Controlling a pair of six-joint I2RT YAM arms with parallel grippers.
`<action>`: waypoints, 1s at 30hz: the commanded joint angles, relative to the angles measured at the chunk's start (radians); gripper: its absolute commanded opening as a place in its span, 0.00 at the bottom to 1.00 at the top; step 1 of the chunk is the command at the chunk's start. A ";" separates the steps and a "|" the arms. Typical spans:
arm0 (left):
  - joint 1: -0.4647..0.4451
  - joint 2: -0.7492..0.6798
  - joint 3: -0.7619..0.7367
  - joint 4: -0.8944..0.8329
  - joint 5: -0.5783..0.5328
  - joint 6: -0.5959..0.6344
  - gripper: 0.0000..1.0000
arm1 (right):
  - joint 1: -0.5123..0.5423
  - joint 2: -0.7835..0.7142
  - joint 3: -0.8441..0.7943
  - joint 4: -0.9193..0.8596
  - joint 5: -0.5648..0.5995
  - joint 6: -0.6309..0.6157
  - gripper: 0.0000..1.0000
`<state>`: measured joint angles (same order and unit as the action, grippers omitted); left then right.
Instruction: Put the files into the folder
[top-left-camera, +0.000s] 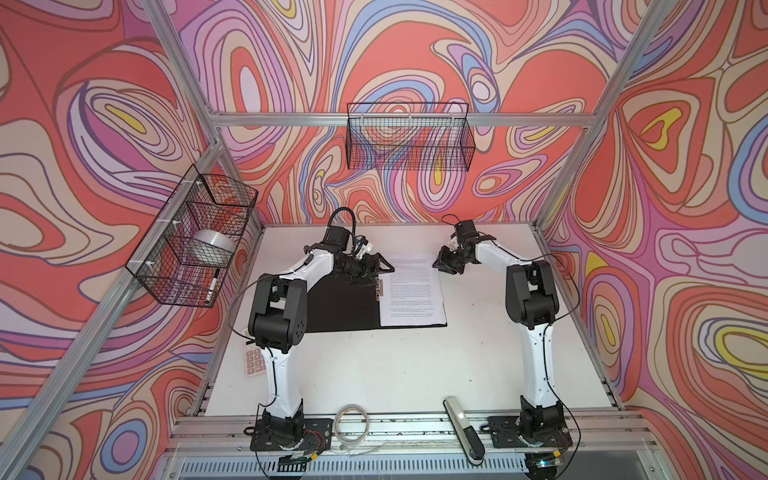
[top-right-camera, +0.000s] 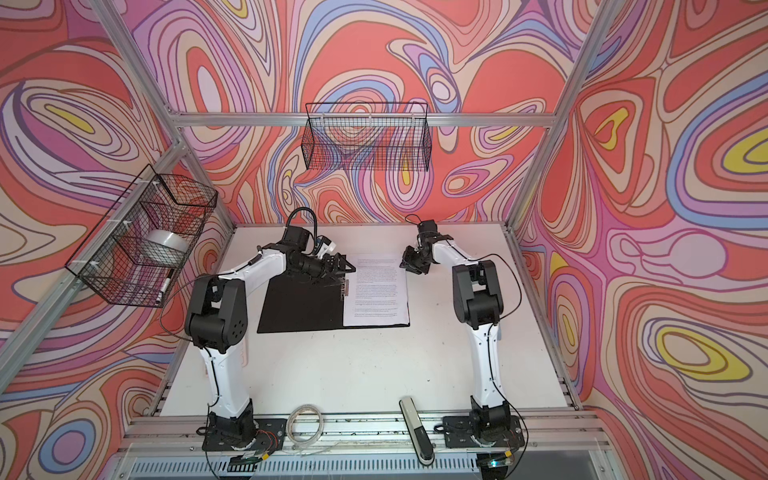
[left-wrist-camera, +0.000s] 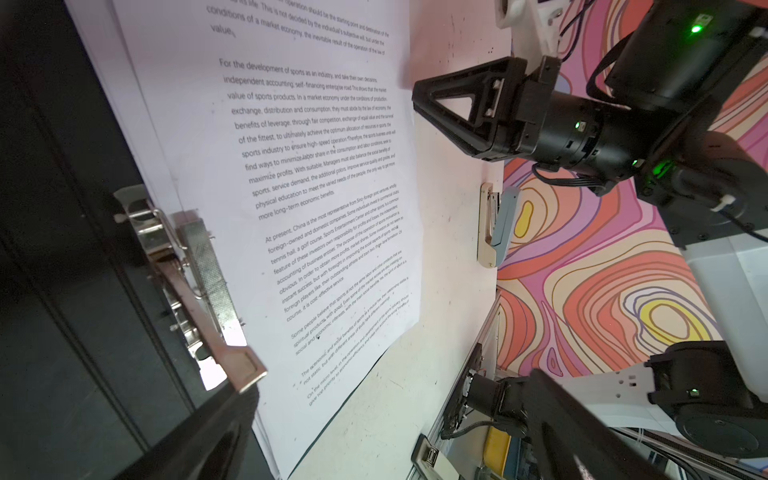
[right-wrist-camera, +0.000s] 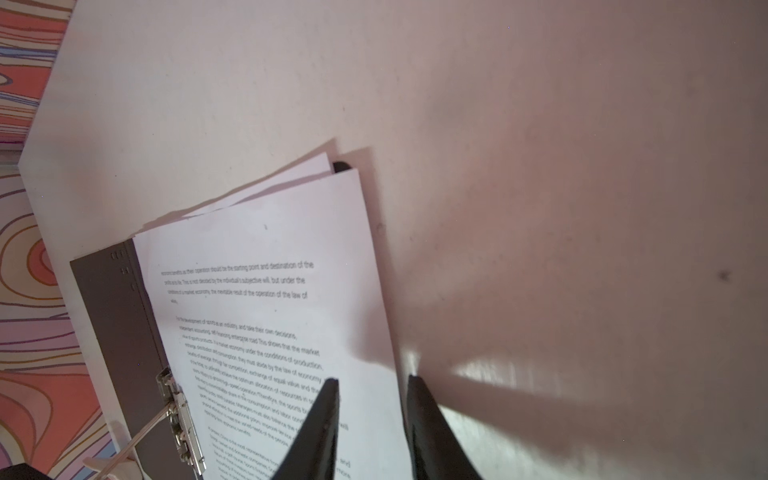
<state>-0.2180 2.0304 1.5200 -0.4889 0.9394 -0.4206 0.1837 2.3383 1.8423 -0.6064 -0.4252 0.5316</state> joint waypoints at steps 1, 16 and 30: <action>-0.001 0.018 0.026 -0.005 -0.008 0.002 1.00 | -0.004 0.029 0.040 -0.014 -0.033 -0.021 0.30; -0.001 0.006 0.020 -0.013 -0.005 0.020 1.00 | -0.003 0.044 0.071 -0.039 -0.066 -0.029 0.30; 0.015 -0.207 -0.083 -0.134 -0.012 0.203 1.00 | -0.003 -0.071 0.061 -0.049 0.058 -0.022 0.30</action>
<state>-0.2123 1.9095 1.4616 -0.5667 0.9337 -0.3019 0.1837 2.3436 1.8980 -0.6468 -0.4076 0.5144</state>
